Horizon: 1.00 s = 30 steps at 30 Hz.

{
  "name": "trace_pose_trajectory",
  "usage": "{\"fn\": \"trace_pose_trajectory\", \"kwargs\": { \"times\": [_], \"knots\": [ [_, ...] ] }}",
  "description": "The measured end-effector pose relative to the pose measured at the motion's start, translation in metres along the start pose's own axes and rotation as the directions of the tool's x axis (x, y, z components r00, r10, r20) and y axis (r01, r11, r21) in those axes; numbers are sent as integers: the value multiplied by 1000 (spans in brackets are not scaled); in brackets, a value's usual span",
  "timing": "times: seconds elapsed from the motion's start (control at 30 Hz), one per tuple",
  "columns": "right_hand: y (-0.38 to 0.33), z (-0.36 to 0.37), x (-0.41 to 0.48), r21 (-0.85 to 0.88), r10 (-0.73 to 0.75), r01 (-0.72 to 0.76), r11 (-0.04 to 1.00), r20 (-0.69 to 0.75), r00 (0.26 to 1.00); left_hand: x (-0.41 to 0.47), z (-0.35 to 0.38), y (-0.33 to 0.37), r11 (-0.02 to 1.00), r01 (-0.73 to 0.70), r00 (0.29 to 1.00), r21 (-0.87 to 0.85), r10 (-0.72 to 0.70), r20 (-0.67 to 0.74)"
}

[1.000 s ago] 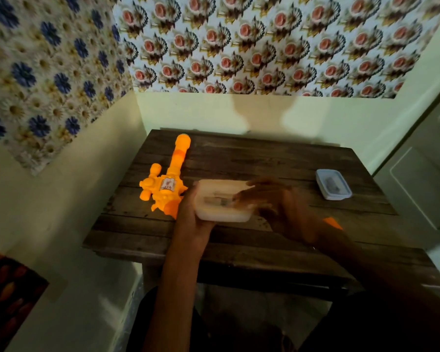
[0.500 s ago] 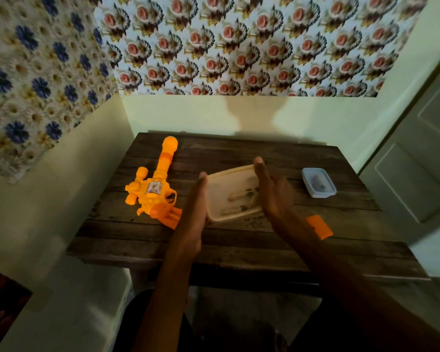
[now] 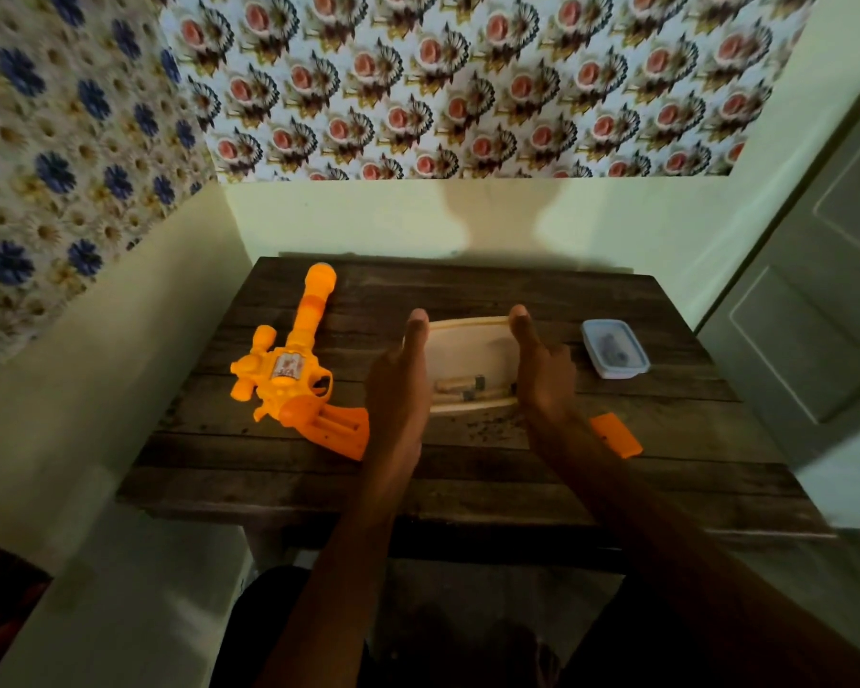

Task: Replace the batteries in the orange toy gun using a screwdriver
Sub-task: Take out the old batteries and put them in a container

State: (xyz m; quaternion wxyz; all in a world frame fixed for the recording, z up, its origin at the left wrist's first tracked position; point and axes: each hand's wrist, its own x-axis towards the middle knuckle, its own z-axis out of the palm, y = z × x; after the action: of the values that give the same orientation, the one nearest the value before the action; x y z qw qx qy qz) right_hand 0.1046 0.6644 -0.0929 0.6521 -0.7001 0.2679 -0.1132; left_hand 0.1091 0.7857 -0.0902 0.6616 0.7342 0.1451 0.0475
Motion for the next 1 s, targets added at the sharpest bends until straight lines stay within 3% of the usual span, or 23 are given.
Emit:
{"fn": "trace_pose_trajectory", "kwargs": {
  "times": [0.1,0.2,0.3,0.37,0.43,0.6,0.8,1.0],
  "knots": [
    [0,-3,4,20,59,-59,998,-5,998,-4,1,-1,994,-109,994,13,109,17],
    [2,-5,0,-52,-144,142,989,-34,989,-2,2,-2,991,-133,988,3,133,78],
    [5,-13,0,-205,-384,401,893,118,916,15,7,7,989,-134,990,67,137,-31],
    [5,-20,7,-330,-400,444,833,195,895,30,9,10,996,-71,997,47,71,2],
    [0,-22,16,-328,-338,386,862,195,921,45,13,12,999,-19,996,28,17,82],
    [-11,-11,59,-124,-129,138,983,77,989,74,25,14,999,18,986,-44,-11,164],
    [-8,32,137,-37,66,-62,997,102,993,103,17,-11,997,29,985,-66,-18,172],
    [-8,69,167,-44,147,-142,989,179,973,118,10,-32,998,24,979,-55,-12,205]
  ]
}}
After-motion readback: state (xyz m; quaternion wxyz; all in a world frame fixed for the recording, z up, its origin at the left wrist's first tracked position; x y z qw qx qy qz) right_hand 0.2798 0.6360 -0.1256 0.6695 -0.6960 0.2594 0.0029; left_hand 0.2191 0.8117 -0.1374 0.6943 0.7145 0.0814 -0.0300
